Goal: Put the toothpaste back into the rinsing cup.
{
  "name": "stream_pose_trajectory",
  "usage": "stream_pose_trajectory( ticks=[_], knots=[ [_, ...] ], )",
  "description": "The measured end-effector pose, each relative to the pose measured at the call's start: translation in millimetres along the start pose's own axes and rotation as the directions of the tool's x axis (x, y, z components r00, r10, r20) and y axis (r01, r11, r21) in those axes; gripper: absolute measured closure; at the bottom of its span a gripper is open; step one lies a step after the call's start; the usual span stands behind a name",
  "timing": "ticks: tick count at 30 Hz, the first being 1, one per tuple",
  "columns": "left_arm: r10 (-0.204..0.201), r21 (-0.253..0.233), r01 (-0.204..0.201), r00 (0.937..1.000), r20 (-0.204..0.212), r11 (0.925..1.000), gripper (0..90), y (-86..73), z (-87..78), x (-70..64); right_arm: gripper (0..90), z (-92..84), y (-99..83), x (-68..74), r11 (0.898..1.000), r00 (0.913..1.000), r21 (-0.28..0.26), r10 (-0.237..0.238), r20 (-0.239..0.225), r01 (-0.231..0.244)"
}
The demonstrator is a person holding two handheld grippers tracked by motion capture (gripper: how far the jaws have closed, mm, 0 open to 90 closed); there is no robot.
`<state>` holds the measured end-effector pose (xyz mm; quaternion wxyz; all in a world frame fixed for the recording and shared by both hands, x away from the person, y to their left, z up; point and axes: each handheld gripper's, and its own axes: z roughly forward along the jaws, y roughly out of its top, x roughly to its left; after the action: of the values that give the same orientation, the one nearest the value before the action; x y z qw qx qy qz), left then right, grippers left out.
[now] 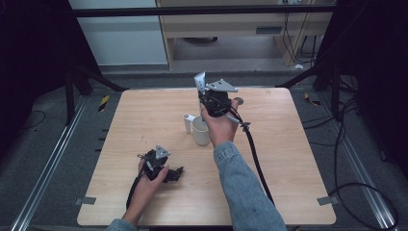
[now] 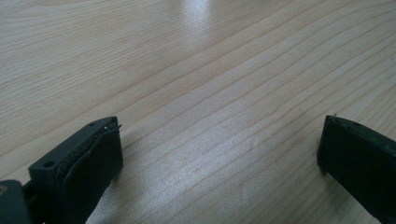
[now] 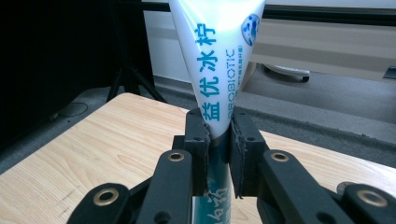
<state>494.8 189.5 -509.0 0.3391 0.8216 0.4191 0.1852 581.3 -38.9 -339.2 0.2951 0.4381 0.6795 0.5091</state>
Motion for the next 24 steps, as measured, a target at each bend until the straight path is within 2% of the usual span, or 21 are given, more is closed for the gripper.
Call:
stream_pose_trajectory(
  ticks=[14,24],
  knots=[
    [0.000,0.000,0.000,1.0000,0.000,1.0000,0.0,0.0,0.0,0.0,78.8,2.2,-16.4,0.9,1.000,0.9997,0.000,0.022,0.005,-0.022],
    [-0.002,0.000,0.002,1.0000,0.000,1.0000,0.0,0.0,0.0,-0.2,78.8,4.3,-30.3,1.6,1.000,0.9992,-0.001,0.029,0.028,-0.029]
  ],
)
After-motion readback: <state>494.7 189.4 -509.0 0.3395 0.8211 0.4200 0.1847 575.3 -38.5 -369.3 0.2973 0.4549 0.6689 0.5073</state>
